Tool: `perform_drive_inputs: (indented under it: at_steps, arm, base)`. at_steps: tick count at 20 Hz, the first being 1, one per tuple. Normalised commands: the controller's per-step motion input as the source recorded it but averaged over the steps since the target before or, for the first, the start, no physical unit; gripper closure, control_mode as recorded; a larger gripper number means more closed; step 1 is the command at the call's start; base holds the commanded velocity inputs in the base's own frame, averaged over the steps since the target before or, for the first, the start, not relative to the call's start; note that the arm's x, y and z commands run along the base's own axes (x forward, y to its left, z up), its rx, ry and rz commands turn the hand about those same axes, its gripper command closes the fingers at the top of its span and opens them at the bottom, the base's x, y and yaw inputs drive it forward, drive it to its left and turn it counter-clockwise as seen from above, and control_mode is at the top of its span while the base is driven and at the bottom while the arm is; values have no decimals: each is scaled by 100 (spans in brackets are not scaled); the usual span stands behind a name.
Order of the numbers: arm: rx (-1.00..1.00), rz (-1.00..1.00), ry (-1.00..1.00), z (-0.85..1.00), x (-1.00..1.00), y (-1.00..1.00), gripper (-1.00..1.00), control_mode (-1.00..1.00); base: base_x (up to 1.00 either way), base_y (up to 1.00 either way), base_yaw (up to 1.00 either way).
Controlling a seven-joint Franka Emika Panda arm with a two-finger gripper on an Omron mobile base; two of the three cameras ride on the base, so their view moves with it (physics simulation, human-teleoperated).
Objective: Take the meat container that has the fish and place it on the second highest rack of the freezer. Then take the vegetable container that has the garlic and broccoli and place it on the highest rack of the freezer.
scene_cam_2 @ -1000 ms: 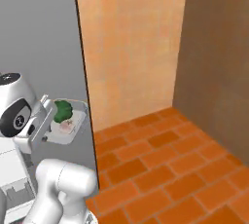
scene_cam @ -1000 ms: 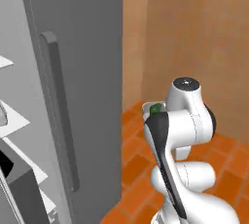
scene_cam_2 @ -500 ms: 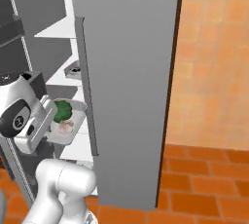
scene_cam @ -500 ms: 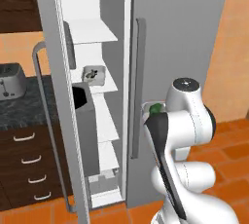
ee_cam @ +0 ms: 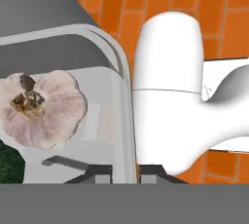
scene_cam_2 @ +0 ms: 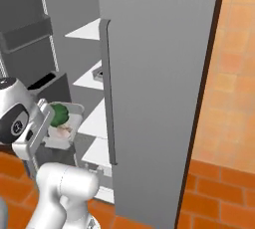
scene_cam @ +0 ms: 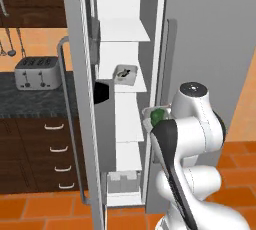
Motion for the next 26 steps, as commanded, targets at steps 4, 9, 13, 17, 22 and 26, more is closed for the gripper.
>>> perform_drive_inputs:
  at_steps: [4,9,13,17,22,26]
  arm:
    - [0,0,0,0,0,0,100,100]
    - [0,0,0,0,0,0,100,100]
    - [-2,0,-12,50,1,0,100,-100]
    - [-14,0,-37,100,1,13,100,-100]
    - [-5,0,-40,100,33,18,100,-100]
    - [0,3,-34,100,82,2,100,-100]
  base:
    - [86,1,9]
    - [33,32,3]
    - [4,2,2]
    - [0,0,0]
    - [0,0,0]
    - [0,0,0]
